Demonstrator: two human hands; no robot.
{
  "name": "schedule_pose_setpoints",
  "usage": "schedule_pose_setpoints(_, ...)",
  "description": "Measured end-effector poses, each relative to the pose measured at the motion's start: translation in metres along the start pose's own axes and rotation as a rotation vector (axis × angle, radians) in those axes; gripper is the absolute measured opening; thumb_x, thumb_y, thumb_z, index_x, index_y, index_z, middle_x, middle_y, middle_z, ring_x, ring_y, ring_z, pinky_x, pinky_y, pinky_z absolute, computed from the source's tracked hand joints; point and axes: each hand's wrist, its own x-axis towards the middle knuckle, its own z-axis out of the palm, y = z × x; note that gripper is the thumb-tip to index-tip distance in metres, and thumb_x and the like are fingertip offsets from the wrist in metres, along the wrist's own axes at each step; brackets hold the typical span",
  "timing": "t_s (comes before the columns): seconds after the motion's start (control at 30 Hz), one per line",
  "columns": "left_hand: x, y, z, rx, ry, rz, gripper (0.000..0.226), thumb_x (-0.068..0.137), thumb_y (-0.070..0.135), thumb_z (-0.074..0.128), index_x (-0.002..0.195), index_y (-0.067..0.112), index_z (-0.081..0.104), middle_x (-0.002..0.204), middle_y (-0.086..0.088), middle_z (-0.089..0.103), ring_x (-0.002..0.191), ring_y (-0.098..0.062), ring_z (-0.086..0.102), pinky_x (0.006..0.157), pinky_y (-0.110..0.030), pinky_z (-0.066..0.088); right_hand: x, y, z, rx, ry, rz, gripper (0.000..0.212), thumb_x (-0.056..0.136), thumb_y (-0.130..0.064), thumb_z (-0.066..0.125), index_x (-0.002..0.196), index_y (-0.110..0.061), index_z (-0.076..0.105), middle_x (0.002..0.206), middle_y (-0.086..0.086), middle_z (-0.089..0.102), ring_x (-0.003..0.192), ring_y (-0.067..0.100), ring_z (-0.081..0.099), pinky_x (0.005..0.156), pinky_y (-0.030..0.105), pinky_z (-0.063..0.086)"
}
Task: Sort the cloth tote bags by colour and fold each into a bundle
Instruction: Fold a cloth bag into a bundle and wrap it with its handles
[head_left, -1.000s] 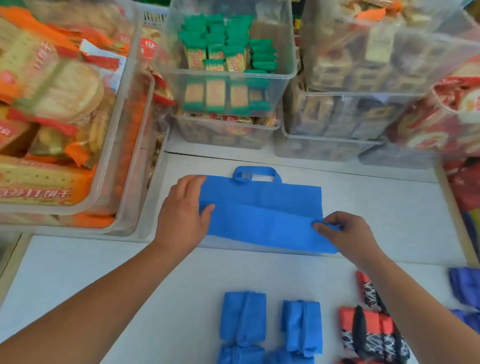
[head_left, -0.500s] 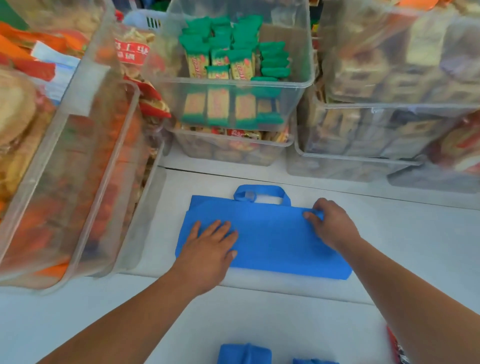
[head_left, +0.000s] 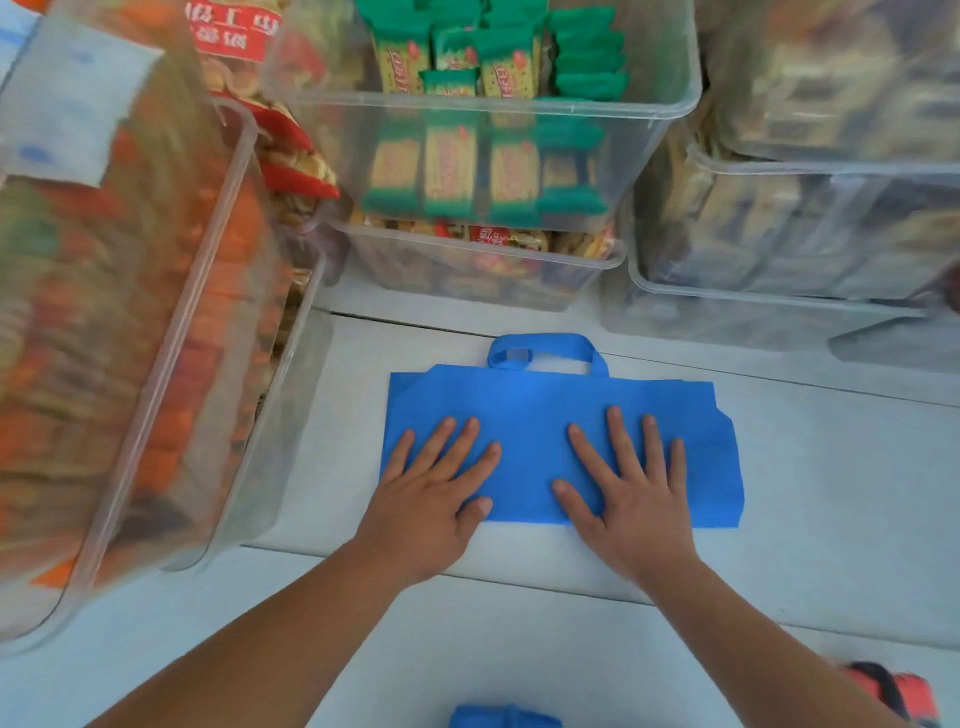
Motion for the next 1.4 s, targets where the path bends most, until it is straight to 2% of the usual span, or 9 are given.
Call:
schedule_pose_setpoints(0.2, -0.003, -0.013, -0.005, -0.188, -0.034, 0.08, 0.062, 0.097, 0.062, 0.014, 0.158, 0.048, 0.011, 0.166, 0.018, -0.016, 0.15, -0.005, -0.026, 0.123, -0.045, -0.014, 0.014, 0.015, 0.008, 0.034, -0.078, -0.023, 0.072, 0.089, -0.085, 0.017, 0.155, -0.058, 0.006, 0.17, -0.012, -0.006, 0.156, 0.031, -0.007, 0.122, 0.062, 0.002)
schedule_pose_setpoints(0.4, -0.017, -0.023, -0.001, -0.069, 0.283, 0.193, 0.046, 0.095, 0.055, 0.053, 0.13, 0.029, 0.066, 0.141, -0.001, 0.054, 0.131, -0.026, 0.048, 0.109, -0.043, 0.043, 0.023, 0.028, -0.007, 0.019, -0.043, 0.084, 0.096, 0.07, -0.101, 0.032, 0.154, -0.057, 0.017, 0.169, -0.001, 0.009, 0.154, 0.039, 0.006, 0.122, 0.061, 0.002)
schedule_pose_setpoints(0.63, -0.021, -0.036, -0.01, -0.17, 0.282, 0.245, 0.021, 0.084, 0.041, 0.07, 0.097, 0.026, 0.078, 0.117, 0.015, 0.069, 0.11, -0.01, 0.063, 0.077, -0.031, 0.061, 0.031, 0.045, -0.015, 0.017, -0.261, 0.154, 0.094, 0.068, -0.103, 0.018, 0.145, -0.065, -0.022, 0.165, -0.005, -0.028, 0.151, 0.031, -0.025, 0.122, 0.056, -0.011)
schedule_pose_setpoints(0.73, -0.027, -0.031, -0.008, -0.134, 0.313, 0.315, 0.017, 0.091, 0.029, 0.064, 0.088, 0.021, 0.078, 0.116, 0.01, 0.072, 0.113, -0.015, 0.065, 0.088, -0.028, 0.058, 0.026, 0.039, -0.023, -0.055, -0.128, 0.087, 0.085, 0.08, -0.095, 0.031, 0.153, -0.06, 0.007, 0.169, 0.007, -0.004, 0.154, 0.037, -0.003, 0.123, 0.058, -0.003)
schedule_pose_setpoints(0.83, -0.025, -0.024, -0.013, -0.163, 0.265, 0.218, 0.022, 0.093, 0.024, 0.056, 0.087, 0.017, 0.075, 0.105, 0.006, 0.074, 0.1, -0.018, 0.068, 0.078, -0.03, 0.06, 0.009, 0.022, -0.028, 0.063, 0.081, -0.084, 0.069, 0.087, -0.081, 0.042, 0.129, -0.032, 0.066, 0.145, 0.01, 0.048, 0.135, 0.038, 0.044, 0.108, 0.057, 0.041)
schedule_pose_setpoints(1.03, -0.033, -0.025, -0.039, -0.317, 0.036, 0.061, 0.025, 0.107, 0.032, 0.036, 0.102, 0.017, 0.056, 0.133, 0.002, 0.06, 0.132, -0.013, 0.049, 0.103, -0.034, 0.046, -0.025, 0.053, -0.045, 0.221, -0.075, -0.153, 0.049, 0.066, -0.047, 0.09, 0.112, -0.039, 0.074, 0.143, -0.013, 0.057, 0.112, 0.019, 0.069, 0.075, 0.035, 0.057)
schedule_pose_setpoints(1.23, -0.035, -0.035, -0.049, -0.337, -0.027, -0.112, 0.022, 0.106, 0.04, 0.033, 0.093, 0.029, 0.046, 0.102, -0.001, 0.067, 0.084, -0.022, 0.063, 0.076, -0.042, 0.052, -0.02, 0.104, -0.096, 0.565, -0.434, 0.112, 0.015, 0.088, -0.028, 0.078, 0.09, -0.042, 0.074, 0.107, -0.03, 0.069, 0.096, -0.008, 0.064, 0.082, 0.012, 0.045)
schedule_pose_setpoints(1.3, -0.027, -0.035, -0.051, -0.344, 0.044, -0.153, 0.024, 0.106, 0.037, 0.036, 0.093, 0.023, 0.05, 0.085, 0.003, 0.062, 0.076, -0.022, 0.06, 0.071, -0.041, 0.05, -0.012, 0.109, -0.1, 0.678, -0.397, 0.256, 0.003, 0.089, -0.035, 0.076, 0.088, -0.033, 0.076, 0.075, -0.014, 0.069, 0.064, 0.007, 0.059, 0.064, 0.022, 0.047)
schedule_pose_setpoints(1.4, -0.01, -0.037, -0.052, -0.282, 0.162, -0.224, 0.027, 0.105, 0.038, 0.041, 0.09, 0.019, 0.053, 0.079, 0.004, 0.061, 0.072, -0.021, 0.058, 0.065, -0.039, 0.05, 0.001, 0.103, -0.089, 0.81, -0.189, 0.413, 0.013, 0.089, -0.038, 0.077, 0.092, -0.026, 0.077, 0.08, 0.001, 0.073, 0.074, 0.019, 0.066, 0.073, 0.044, 0.056)
